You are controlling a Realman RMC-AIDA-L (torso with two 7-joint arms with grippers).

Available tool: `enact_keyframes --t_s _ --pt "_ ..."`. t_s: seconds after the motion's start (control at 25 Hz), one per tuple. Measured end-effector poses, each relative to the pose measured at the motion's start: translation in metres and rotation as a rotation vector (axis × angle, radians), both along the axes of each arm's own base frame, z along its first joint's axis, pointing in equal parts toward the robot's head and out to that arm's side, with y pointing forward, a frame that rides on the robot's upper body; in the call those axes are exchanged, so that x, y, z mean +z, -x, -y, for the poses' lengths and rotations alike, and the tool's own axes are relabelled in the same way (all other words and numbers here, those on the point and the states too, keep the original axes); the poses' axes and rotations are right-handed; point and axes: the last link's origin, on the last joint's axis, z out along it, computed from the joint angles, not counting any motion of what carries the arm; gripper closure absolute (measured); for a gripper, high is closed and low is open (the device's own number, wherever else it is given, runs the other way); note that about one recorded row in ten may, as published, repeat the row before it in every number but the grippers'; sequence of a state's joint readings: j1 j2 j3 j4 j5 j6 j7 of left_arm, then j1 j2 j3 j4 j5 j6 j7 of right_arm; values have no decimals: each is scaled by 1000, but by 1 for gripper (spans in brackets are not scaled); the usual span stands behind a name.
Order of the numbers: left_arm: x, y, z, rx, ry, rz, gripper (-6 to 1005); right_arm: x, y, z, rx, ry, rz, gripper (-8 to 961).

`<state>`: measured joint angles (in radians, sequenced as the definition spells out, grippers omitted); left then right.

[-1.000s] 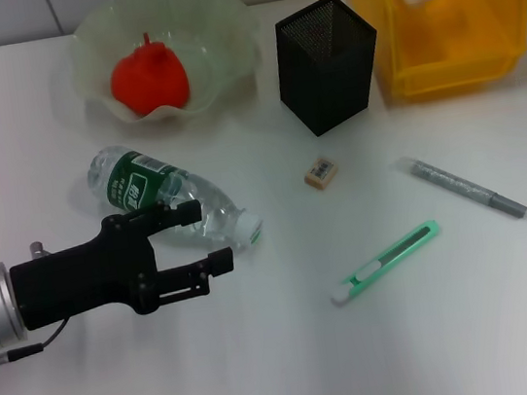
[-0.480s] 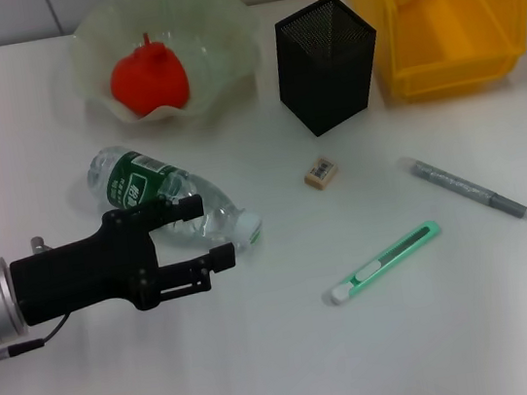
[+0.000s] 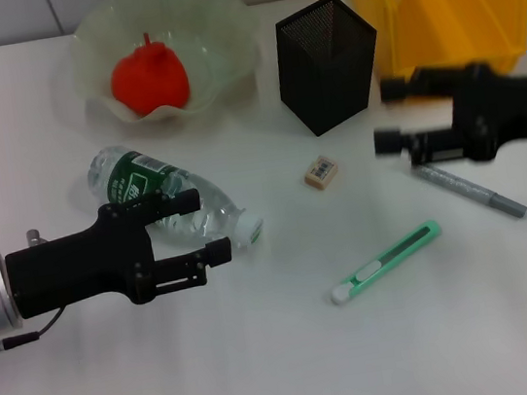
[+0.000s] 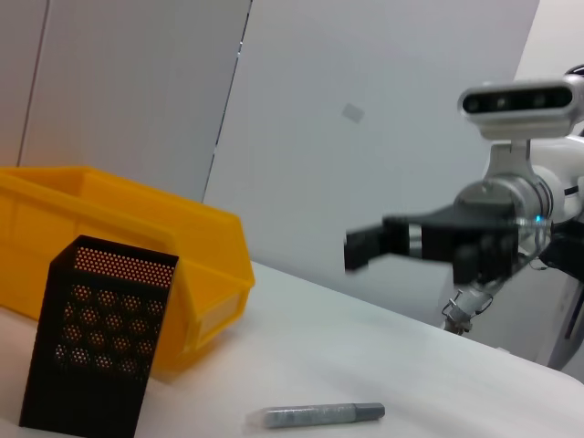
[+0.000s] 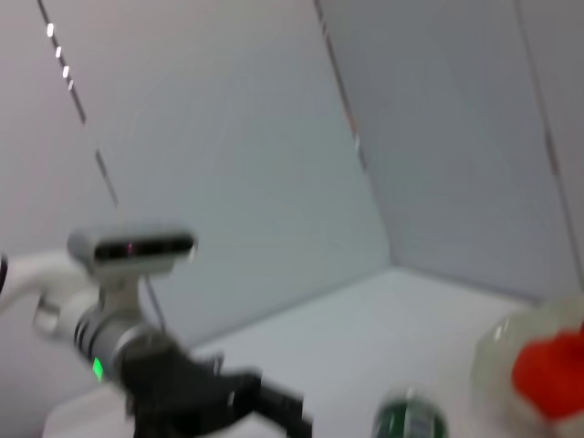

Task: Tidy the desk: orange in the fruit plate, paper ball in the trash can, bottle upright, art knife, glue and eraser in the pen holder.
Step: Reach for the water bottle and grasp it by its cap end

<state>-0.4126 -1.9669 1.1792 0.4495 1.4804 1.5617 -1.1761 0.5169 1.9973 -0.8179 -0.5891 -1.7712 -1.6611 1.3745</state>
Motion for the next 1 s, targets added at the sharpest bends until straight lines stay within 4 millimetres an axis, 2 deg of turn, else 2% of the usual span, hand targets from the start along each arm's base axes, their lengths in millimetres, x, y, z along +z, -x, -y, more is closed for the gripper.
enact_keyframes --t_s 0.2,1.0 --pt "1 0 0 -3 2 -5 192 -14 -5 6 8 35 44 126" --pt "2 1 -1 -2 0 -8 196 -30 -12 11 35 7 101 127"
